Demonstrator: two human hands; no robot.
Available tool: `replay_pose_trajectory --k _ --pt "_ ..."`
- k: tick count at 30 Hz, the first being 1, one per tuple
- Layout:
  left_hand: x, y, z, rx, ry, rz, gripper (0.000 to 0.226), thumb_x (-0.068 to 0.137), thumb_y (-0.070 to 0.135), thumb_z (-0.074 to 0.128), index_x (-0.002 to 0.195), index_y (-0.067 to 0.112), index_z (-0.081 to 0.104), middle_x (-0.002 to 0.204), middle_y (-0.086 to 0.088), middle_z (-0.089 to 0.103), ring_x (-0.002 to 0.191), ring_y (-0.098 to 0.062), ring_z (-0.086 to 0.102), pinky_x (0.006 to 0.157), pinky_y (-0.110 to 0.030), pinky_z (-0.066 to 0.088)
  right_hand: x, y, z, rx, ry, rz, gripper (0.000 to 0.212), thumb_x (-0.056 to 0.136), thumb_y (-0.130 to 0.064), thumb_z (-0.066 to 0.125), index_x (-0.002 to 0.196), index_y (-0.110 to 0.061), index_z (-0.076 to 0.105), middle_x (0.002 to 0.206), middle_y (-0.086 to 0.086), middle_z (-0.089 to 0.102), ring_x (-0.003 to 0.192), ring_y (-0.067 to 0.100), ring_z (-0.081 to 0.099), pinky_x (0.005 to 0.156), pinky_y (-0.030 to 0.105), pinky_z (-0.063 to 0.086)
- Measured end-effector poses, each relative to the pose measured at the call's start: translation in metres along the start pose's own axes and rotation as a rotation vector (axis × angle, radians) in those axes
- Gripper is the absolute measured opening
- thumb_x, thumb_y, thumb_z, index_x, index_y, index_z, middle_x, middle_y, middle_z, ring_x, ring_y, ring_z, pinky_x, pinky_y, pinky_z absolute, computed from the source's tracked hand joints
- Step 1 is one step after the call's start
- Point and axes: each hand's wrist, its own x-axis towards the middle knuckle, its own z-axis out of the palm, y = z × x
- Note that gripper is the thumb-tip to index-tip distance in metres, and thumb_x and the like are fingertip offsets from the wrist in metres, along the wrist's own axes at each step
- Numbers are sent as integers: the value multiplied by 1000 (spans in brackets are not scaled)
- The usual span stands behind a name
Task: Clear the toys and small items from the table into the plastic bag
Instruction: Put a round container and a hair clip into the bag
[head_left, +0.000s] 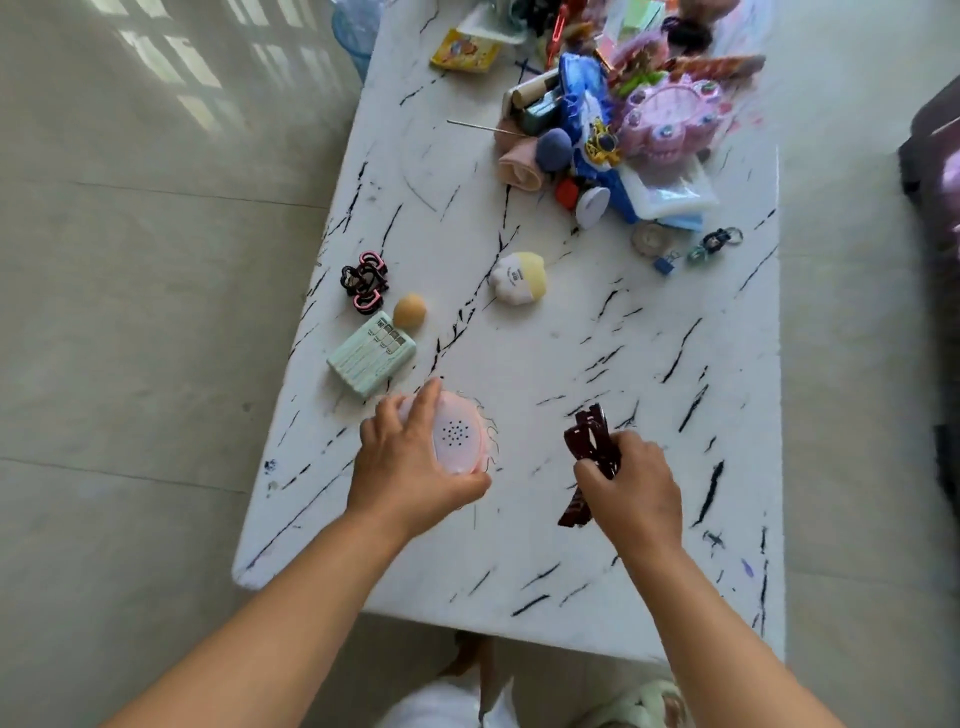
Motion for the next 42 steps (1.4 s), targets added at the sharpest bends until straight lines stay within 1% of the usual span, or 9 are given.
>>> replay_pose_trajectory --k 6,9,13,17,23,29,32,35,42 --pt "-60 113 22 55 -110 197 97 60 61 65 137 44 9 139 3 19 124 -22 24 94 -33 33 -51 87 -111 187 182 104 16 80 -24 57 95 -22 53 92 -1 49 69 -1 42 55 17 28" --pt "-102 179 46 86 -152 304 100 60 63 64 140 42 8 141 2 19 125 -23 25 96 -35 36 -81 141 -172 268 281 158 19 80 -24 57 99 -23 53 96 -3 49 72 2 46 57 22 33" --pt "-160 263 85 113 -198 437 104 61 65 67 143 38 9 140 1 23 124 -22 27 98 -36 38 -116 214 -241 328 401 218 24 81 -25 59 104 -21 55 100 -3 51 73 3 48 57 19 35" --pt "-215 343 129 103 -257 530 107 59 64 69 145 38 10 141 -2 25 128 -24 27 101 -38 38 -149 287 -301 387 510 271 26 79 -24 61 105 -20 56 102 -3 49 81 9 52 69 26 39" --pt "-280 441 190 96 -336 655 106 59 67 68 145 37 14 140 1 24 129 -24 31 104 -38 36 -185 392 -368 407 656 352 18 81 -22 62 98 -22 56 97 -5 48 75 -1 45 60 17 32" --pt "-298 534 236 141 -409 760 104 61 62 69 145 37 14 139 0 29 129 -22 31 103 -36 35 -178 467 -422 395 700 473 17 81 -23 62 97 -19 61 92 -3 47 82 15 51 67 28 36" --pt "-293 583 258 136 -451 784 105 59 64 68 145 36 15 137 0 28 126 -25 35 103 -41 40 -157 500 -448 397 698 530 24 82 -26 62 105 -19 61 98 -1 48 84 12 50 70 29 40" --pt "-282 636 288 139 -479 824 101 62 60 71 144 36 17 135 -1 31 124 -25 36 104 -39 39 -133 532 -477 418 700 587 31 84 -29 61 113 -19 59 104 -1 49 88 9 49 72 28 39" --pt "-280 755 360 175 -558 922 101 60 62 69 142 39 15 143 4 22 134 -24 23 106 -41 33 -95 603 -540 506 774 739 31 83 -31 61 110 -20 54 107 -3 52 91 11 53 70 30 42"
